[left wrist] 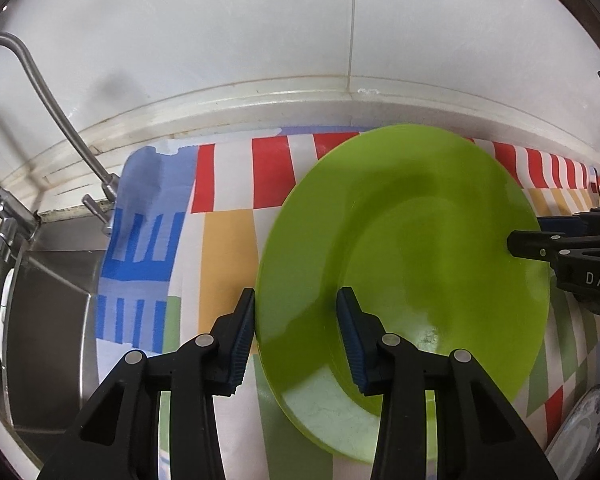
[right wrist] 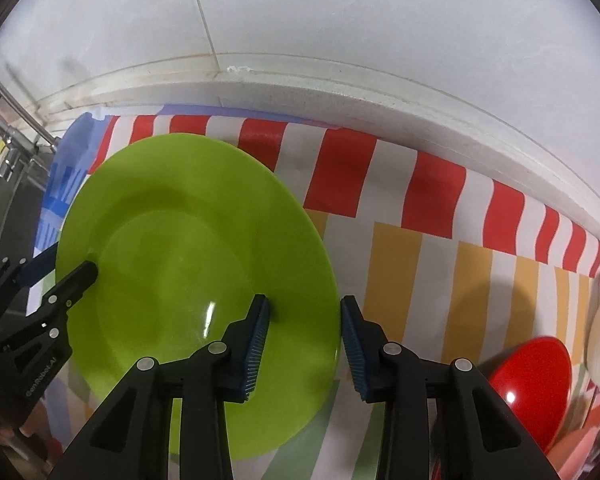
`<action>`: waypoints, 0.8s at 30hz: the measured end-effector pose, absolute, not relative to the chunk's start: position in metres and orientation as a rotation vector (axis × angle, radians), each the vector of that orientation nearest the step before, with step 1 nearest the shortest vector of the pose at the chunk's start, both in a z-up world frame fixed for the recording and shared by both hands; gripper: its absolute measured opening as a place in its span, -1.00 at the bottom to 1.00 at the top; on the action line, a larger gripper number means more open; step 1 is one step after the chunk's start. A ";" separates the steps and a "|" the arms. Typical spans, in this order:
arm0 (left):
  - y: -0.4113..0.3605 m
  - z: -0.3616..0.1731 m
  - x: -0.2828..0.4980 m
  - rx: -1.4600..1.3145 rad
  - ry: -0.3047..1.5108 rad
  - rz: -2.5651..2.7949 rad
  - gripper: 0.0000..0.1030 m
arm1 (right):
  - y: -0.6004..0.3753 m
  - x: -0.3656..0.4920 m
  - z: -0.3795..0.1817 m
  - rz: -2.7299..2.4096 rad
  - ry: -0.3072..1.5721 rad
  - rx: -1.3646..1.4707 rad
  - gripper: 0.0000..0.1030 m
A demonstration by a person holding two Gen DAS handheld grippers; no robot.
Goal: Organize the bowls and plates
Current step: 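Close both tools on the lime-green plate rim, then lift the lime-green plate with both tools and carry it across the cloth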
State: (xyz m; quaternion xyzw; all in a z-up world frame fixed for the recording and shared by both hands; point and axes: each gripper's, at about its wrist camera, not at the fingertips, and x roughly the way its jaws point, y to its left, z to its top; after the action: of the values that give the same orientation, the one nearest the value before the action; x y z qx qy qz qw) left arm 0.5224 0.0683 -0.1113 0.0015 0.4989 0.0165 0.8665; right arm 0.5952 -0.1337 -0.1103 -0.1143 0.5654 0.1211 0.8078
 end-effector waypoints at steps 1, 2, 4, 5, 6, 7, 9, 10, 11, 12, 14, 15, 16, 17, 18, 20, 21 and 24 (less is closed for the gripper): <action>0.068 -0.108 0.520 0.007 1.040 0.036 -0.22 | -0.134 0.594 -0.107 0.255 1.209 -0.241 -0.28; 0.068 -0.105 0.517 0.009 1.035 0.037 -0.22 | -0.133 0.592 -0.104 0.252 1.208 -0.241 -0.28; 0.067 -0.098 0.512 0.013 1.026 0.035 -0.22 | -0.132 0.584 -0.100 0.244 1.203 -0.241 -0.28; 0.067 -0.096 0.510 0.014 1.023 0.034 -0.22 | -0.129 0.580 -0.097 0.241 1.200 -0.245 -0.28; 0.067 -0.093 0.507 0.013 1.021 0.031 -0.22 | -0.127 0.576 -0.094 0.236 1.199 -0.247 -0.28; 0.068 -0.090 0.505 0.011 1.019 0.028 -0.22 | -0.127 0.573 -0.091 0.231 1.199 -0.248 -0.28; 0.068 -0.084 0.499 0.012 1.009 0.022 -0.22 | -0.130 0.570 -0.083 0.222 1.192 -0.247 -0.28; 0.068 -0.082 0.497 0.014 1.007 0.022 -0.22 | -0.129 0.567 -0.080 0.219 1.184 -0.249 -0.28; 0.067 -0.082 0.496 0.014 1.006 0.022 -0.22 | -0.130 0.564 -0.078 0.216 1.181 -0.247 -0.28; 0.068 -0.079 0.493 0.011 1.002 0.022 -0.22 | -0.128 0.561 -0.076 0.210 1.182 -0.236 -0.28; 0.067 -0.073 0.487 0.007 0.998 0.016 -0.22 | -0.127 0.555 -0.071 0.203 1.174 -0.233 -0.28; 0.066 -0.071 0.485 0.007 0.996 0.012 -0.22 | -0.133 0.551 -0.066 0.199 1.171 -0.232 -0.28; 0.065 -0.068 0.483 0.008 0.990 0.006 -0.22 | -0.133 0.548 -0.063 0.193 1.170 -0.230 -0.28; 0.063 -0.064 0.479 0.011 0.983 0.000 -0.22 | -0.131 0.545 -0.062 0.186 1.164 -0.233 -0.28; 0.062 -0.062 0.478 0.012 0.978 -0.005 -0.22 | -0.132 0.541 -0.058 0.180 1.156 -0.235 -0.28; 0.059 -0.055 0.472 0.019 0.964 -0.018 -0.22 | -0.137 0.531 -0.049 0.163 1.144 -0.226 -0.28; 0.056 -0.050 0.468 0.024 0.956 -0.028 -0.22 | -0.139 0.528 -0.047 0.156 1.140 -0.223 -0.28; 0.049 -0.040 0.460 0.031 0.942 -0.053 -0.22 | -0.149 0.510 -0.034 0.129 1.128 -0.213 -0.28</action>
State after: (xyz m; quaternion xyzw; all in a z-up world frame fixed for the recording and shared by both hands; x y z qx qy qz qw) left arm 0.4595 0.0491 -0.0402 0.0149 0.4536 -0.0257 0.8907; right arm 0.5104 -0.1494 -0.0343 -0.1005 0.5330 0.0610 0.8379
